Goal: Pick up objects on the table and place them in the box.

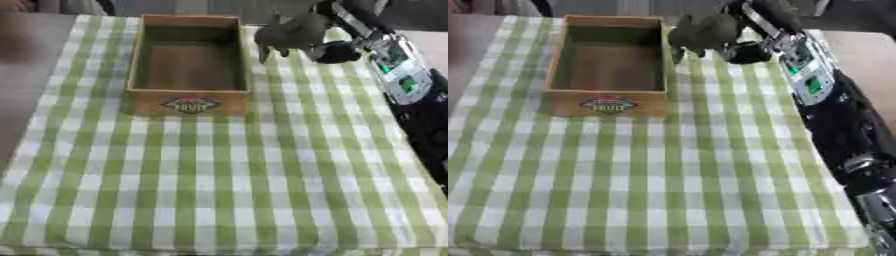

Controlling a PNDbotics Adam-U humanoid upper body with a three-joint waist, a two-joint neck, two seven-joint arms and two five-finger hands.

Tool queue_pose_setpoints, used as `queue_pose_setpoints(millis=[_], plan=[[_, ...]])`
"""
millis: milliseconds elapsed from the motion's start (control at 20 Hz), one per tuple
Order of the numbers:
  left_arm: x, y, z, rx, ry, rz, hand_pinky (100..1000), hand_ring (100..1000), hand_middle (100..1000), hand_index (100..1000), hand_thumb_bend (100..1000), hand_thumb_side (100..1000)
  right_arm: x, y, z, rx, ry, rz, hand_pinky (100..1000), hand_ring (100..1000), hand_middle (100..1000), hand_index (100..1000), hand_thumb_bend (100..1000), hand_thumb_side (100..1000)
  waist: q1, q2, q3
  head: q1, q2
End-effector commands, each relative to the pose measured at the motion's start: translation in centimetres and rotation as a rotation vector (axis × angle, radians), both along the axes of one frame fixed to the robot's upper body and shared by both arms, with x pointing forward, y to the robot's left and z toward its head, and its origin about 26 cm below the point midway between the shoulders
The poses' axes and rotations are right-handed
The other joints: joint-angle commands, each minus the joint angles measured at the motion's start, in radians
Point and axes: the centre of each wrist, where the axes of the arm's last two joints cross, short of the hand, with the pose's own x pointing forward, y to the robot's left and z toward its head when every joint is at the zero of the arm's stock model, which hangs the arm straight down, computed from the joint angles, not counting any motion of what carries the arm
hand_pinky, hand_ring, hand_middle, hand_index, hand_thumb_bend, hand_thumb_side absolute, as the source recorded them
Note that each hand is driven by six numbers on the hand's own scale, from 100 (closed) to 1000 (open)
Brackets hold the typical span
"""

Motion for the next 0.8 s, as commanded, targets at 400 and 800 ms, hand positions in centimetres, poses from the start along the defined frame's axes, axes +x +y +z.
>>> queue_pose_setpoints(millis=[400, 800], plan=[[0.2, -0.8, 1.0, 0.011, -0.031, -0.053, 555, 589, 513, 566, 230, 602, 1.7, 5.2, 1.5, -0.038, 0.011, 0.096, 439, 431, 269, 453, 100, 100, 0.007, -0.021, 0.049, -0.032, 0.006], [0.5, -1.8, 1.2, 0.006, -0.033, -0.112, 555, 588, 513, 566, 223, 606, 2.7, 8.5, -1.8, -0.116, 0.098, 0.105, 465, 458, 298, 480, 100, 127, 0.011, -0.020, 0.111, -0.068, 0.006]])
